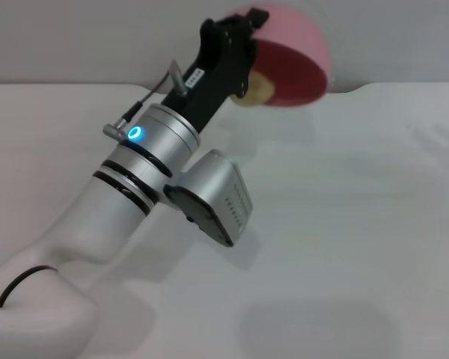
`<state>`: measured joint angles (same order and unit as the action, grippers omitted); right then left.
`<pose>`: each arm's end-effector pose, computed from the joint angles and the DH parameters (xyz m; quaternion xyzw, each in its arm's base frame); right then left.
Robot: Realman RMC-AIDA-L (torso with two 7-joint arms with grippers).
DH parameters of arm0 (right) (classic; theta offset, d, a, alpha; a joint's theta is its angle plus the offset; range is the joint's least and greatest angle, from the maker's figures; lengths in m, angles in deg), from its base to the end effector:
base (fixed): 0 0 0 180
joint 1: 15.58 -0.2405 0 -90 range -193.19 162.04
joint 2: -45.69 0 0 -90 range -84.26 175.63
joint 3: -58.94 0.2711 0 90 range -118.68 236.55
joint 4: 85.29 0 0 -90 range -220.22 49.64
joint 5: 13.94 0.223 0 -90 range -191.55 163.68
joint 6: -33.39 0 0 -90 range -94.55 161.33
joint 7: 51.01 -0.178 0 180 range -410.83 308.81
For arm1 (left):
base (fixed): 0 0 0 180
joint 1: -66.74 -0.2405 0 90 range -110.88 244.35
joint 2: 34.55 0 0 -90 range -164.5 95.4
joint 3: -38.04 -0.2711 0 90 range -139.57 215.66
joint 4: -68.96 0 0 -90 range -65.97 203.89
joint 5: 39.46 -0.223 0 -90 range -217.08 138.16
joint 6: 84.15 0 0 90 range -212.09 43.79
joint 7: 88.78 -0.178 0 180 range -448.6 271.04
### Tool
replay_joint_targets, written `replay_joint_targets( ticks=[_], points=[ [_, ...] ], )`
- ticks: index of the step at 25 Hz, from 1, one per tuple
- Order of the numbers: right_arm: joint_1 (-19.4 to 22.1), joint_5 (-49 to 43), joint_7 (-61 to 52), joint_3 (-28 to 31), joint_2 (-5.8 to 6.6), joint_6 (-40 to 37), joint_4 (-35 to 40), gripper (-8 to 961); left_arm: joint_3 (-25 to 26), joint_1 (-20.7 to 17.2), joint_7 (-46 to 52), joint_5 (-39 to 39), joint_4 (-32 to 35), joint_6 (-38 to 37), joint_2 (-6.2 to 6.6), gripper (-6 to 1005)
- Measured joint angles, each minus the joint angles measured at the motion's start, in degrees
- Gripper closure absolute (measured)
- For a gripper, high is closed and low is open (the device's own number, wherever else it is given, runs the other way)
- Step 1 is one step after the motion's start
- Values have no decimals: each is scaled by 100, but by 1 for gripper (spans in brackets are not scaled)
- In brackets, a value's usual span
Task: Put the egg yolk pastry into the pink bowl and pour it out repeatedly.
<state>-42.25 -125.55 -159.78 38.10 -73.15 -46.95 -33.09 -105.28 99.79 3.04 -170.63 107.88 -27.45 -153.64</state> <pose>0.3190 0.3946 0.0906 -0.7636 0.4364 0.3454 0.3273 -0.1333 0.3918 -0.1189 -0.6606 0.4360 -0.0260 0.6106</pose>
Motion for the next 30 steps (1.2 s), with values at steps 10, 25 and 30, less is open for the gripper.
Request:
replay_joint_targets(
  ticks=[10,25,30],
  points=[
    [-17,114,65,-1,5,2,-18,404,-237,12,-209,192,-75,365,0,999],
    [-24,107,335,-329,16,-1,-17,361,1168,301,2022,1757,410,-1646,13,999],
    [-128,-134,509,-904,25,-10,-1,347,3420,287,2420,2063,958,-4367,77,1000]
  ],
)
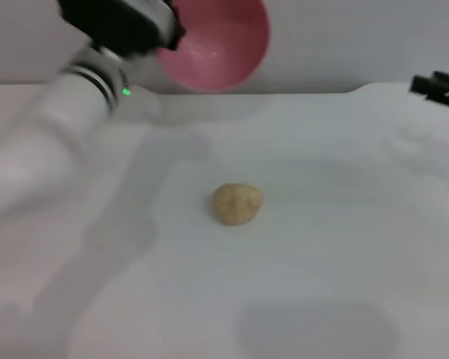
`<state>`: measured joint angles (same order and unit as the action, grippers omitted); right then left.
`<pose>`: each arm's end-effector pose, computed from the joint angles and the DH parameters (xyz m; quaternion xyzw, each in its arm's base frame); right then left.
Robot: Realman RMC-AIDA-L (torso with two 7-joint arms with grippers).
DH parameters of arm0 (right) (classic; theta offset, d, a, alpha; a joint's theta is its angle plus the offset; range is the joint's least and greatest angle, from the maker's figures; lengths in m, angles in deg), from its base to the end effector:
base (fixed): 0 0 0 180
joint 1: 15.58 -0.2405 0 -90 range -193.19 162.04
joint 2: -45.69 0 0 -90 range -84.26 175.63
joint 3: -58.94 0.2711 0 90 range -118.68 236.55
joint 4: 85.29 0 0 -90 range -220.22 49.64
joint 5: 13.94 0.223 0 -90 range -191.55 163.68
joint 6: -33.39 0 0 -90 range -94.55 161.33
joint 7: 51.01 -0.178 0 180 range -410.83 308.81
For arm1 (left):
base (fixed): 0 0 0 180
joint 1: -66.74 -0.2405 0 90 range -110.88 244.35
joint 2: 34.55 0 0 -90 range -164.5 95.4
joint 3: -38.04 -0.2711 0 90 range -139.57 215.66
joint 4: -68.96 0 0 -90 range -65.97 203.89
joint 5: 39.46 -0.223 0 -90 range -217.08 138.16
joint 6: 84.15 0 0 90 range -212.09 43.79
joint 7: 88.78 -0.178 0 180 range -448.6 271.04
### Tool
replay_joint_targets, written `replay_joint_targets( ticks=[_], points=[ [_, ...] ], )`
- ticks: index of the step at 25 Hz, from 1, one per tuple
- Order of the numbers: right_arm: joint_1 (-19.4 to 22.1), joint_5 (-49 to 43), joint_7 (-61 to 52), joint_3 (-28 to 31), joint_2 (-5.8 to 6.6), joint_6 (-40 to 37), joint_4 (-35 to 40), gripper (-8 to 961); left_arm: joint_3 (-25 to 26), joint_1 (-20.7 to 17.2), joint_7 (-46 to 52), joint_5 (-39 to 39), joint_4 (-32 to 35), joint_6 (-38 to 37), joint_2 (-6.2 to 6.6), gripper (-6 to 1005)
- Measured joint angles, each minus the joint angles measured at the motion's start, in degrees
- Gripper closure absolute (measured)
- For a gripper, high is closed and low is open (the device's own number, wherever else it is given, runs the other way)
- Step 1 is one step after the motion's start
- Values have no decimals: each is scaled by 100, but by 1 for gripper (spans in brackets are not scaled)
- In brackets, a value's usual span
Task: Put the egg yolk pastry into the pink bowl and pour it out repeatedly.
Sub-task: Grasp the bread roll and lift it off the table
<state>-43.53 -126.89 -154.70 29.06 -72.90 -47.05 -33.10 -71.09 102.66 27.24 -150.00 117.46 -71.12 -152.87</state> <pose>0.2936 0.4033 0.0601 -0.8344 0.3732 0.2848 0.2889 -0.1711 0.4964 -0.0648 -0.8098 -0.0914 -0.1123 0.5686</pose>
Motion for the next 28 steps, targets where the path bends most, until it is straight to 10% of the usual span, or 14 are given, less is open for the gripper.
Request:
replay_joint_targets(
  ticks=[6,9,15,28],
  points=[
    [-380,-119,305,-1195,2,100,-50,329,4602,747,367,-535,-407,-5166,231,1000],
    [-688,-228,233,-1770,10,249,-254,321,5736,694,1277,-1394,-121,-6570,432,1000],
    [-1387,-816,-327,-3213,-15,1141,-848,315,5817,147,2895,-2552,645,-7927,578,999],
    [-1714,-387,-559,-5271,-70,2337,-1273,314,5361,-214,3193,-3047,1159,-8837,305,1000]
  ],
)
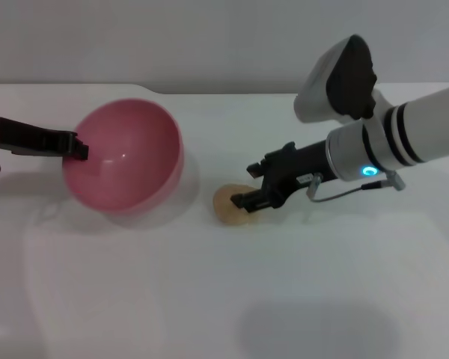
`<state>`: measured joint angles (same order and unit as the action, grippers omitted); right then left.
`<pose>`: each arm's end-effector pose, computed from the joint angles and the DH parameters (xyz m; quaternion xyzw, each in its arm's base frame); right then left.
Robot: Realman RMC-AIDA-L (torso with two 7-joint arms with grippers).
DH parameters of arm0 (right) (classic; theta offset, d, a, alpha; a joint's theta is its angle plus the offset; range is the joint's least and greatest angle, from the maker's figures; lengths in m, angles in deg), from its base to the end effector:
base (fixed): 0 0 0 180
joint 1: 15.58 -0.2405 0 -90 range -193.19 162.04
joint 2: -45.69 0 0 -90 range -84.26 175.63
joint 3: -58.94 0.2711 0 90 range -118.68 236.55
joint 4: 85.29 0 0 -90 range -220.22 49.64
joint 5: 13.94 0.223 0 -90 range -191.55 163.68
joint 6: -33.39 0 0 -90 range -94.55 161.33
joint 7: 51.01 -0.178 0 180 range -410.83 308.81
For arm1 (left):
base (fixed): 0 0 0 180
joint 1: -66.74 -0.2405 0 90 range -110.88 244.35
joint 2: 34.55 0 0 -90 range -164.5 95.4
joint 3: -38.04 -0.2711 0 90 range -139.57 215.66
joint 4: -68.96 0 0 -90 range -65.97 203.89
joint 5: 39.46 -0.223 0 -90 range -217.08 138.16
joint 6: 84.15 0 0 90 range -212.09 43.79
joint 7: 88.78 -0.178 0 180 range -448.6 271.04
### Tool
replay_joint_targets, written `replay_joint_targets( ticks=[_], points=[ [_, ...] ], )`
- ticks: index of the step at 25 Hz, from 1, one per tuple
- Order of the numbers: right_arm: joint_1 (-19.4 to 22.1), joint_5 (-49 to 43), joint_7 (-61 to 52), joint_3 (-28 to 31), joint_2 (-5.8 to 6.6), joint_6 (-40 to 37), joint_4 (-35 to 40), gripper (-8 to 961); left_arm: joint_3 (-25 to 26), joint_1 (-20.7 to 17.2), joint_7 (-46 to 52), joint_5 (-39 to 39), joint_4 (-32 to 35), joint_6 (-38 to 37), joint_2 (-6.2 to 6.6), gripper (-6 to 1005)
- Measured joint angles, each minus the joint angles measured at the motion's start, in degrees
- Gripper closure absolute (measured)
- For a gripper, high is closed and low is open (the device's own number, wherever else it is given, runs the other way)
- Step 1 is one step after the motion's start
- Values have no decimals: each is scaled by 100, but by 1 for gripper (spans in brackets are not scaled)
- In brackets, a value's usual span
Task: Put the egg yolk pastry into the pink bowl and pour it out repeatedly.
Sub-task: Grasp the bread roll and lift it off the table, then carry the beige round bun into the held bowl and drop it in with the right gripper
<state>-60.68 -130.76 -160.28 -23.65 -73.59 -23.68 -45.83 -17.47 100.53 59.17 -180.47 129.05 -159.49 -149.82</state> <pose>0.1880 0.4254 -0.1321 -0.9733 0.1874 0.0015 0.1325 -0.2829 0.4274 0.0222 -0.8064 -0.5315 -0.0126 0.2590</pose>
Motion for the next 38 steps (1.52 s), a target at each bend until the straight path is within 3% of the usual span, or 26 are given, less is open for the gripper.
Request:
replay_joint_targets(
  ticks=[4,10,15,18,24,26,28,30,31,38],
  points=[
    [6,70,-11,-344,-21,470,-229,315,-53,76,7,-208,134,-35,-75,999],
    [1,1063,353,-1103,-30,1255,-648,329,-83,170,53,-343,261,-28,-108,1000],
    [25,1101,345,-1139,-7,1343,-656,341,-131,203,53,-345,264,-23,-111,1000],
    [75,1114,341,-999,8,1326,-612,508,-142,208,32,-351,266,-12,-111,1001],
    [414,1118,338,-177,53,1016,-250,587,-158,219,11,-357,267,101,-110,1001],
    [823,1098,417,667,76,557,288,613,-179,233,9,-360,267,167,-126,1001],
    [942,1090,493,971,77,403,440,639,-222,265,1,-363,250,223,-161,1000],
    [1136,1090,766,1662,79,-55,721,662,-320,343,-4,-383,212,276,-212,1000],
    [1240,1107,1034,2264,80,-593,982,672,-487,412,8,-386,175,328,-238,1000],
    [1217,879,1386,2825,99,-2156,1936,734,-1515,930,89,-292,-360,566,-297,1000]
  ],
)
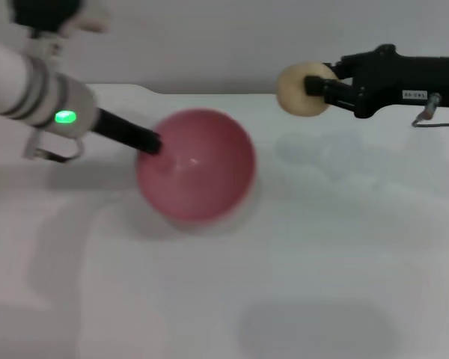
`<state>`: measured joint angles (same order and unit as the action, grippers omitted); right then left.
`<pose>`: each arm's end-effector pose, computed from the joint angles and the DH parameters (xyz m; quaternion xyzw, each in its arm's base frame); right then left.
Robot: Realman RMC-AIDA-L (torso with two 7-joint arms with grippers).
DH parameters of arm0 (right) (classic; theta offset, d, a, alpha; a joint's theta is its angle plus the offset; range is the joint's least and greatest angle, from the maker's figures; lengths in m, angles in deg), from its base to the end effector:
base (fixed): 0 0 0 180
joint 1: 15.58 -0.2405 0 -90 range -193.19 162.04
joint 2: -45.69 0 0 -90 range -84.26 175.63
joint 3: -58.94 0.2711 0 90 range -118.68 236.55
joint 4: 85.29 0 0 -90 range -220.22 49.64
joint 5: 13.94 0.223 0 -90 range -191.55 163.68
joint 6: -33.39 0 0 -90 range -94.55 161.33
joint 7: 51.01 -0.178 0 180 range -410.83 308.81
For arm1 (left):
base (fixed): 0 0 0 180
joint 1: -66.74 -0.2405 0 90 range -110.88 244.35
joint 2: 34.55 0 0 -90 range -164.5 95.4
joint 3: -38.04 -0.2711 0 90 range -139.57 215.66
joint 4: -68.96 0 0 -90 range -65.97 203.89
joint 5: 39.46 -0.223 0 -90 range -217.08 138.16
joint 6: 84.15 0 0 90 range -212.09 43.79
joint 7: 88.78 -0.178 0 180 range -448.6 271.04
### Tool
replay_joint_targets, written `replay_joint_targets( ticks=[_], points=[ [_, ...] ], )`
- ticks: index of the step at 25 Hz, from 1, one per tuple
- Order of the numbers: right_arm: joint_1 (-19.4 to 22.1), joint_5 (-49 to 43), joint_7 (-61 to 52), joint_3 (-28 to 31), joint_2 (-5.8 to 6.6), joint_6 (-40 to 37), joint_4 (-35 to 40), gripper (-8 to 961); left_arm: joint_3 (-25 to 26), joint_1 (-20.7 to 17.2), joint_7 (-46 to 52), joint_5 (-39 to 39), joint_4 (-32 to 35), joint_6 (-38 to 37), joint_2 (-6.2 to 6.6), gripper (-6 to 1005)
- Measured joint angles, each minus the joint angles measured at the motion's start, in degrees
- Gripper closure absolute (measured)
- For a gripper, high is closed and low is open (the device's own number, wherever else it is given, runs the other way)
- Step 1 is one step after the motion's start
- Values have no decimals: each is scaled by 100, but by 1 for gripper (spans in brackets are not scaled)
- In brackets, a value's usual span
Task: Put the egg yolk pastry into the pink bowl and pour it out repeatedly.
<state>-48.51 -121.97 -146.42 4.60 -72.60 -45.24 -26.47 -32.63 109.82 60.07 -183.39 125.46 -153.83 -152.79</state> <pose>0.1866 0.4228 0.0071 -0.9462 0.1448 0.2064 0.2029 -0.2073 0.4490 -0.0496 -0.8801 -0.4107 0.0589 0.2310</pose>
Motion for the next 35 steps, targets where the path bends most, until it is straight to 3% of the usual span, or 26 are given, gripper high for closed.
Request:
replay_joint_targets(
  ticks=[4,6,12,18,20,24,28,32,35],
  points=[
    [-213,-230,4,-261,0,-443,185,765,-625,334,198,238,-257,250,-31,999],
    [-380,-575,-37,-664,-5,-487,174,781,-766,379,233,359,-257,333,-32,999],
    [-824,-1423,-747,-1534,-32,-419,24,796,-963,477,319,448,-246,406,-41,999],
    [-976,-2016,-1470,-1910,-47,36,20,770,-968,495,352,447,-228,443,-37,1000],
    [-959,-1987,-1477,-1882,-52,102,79,750,-969,496,353,446,-227,446,-35,1000],
    [-881,-1768,-1480,-1714,-54,177,287,613,-973,481,354,419,-259,529,-30,1000],
    [-712,-1370,-1467,-1236,-60,256,523,529,-979,359,317,402,-275,856,-16,1000],
    [-432,-1024,-1466,-411,-63,452,569,505,-1030,-12,294,433,-123,1579,-10,1000],
    [-194,-970,-1443,195,-61,889,353,504,-1496,-501,276,512,335,2351,-7,1000]
  ],
)
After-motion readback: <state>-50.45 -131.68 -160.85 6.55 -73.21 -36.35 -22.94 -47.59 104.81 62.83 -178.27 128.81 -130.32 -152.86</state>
